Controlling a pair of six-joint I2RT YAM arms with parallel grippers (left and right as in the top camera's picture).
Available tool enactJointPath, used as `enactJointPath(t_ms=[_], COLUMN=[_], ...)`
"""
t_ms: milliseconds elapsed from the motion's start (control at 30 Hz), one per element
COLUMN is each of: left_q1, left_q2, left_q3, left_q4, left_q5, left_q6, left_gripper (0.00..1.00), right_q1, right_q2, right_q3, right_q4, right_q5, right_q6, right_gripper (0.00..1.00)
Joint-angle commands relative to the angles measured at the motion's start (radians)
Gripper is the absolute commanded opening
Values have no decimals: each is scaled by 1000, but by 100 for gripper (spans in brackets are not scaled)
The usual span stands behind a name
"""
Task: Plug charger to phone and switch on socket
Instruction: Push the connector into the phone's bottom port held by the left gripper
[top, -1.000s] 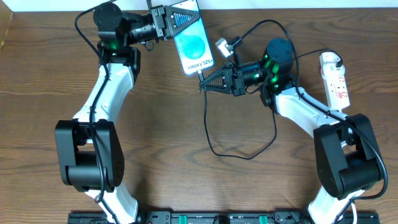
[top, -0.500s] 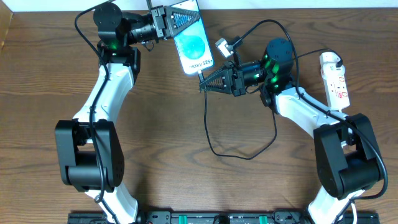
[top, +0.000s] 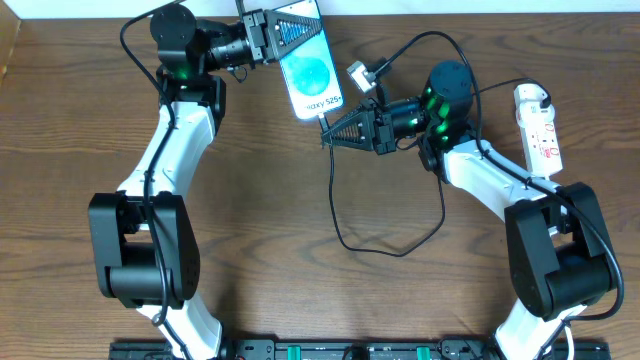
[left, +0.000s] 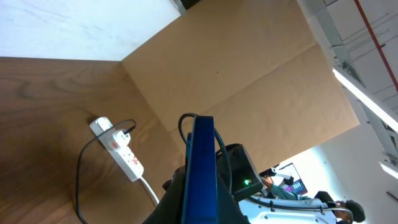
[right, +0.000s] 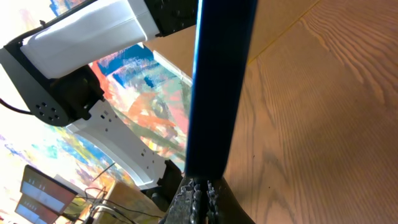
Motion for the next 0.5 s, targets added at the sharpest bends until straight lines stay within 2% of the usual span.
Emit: enactJointPath(t_ms=[0, 467], left_q1=[-3, -3], left_q2=[-15, -15], left_q3=[9, 9], left_q4=[12, 12], left_q5=[48, 47], left_q6=[10, 9], left_gripper=[8, 8], right_q1=[-11, -16], right_q2=[5, 5], right_q3=[10, 10], right_q4=[8, 8], right_q5=[29, 25], right_q6=[6, 5], right_gripper=[1, 1])
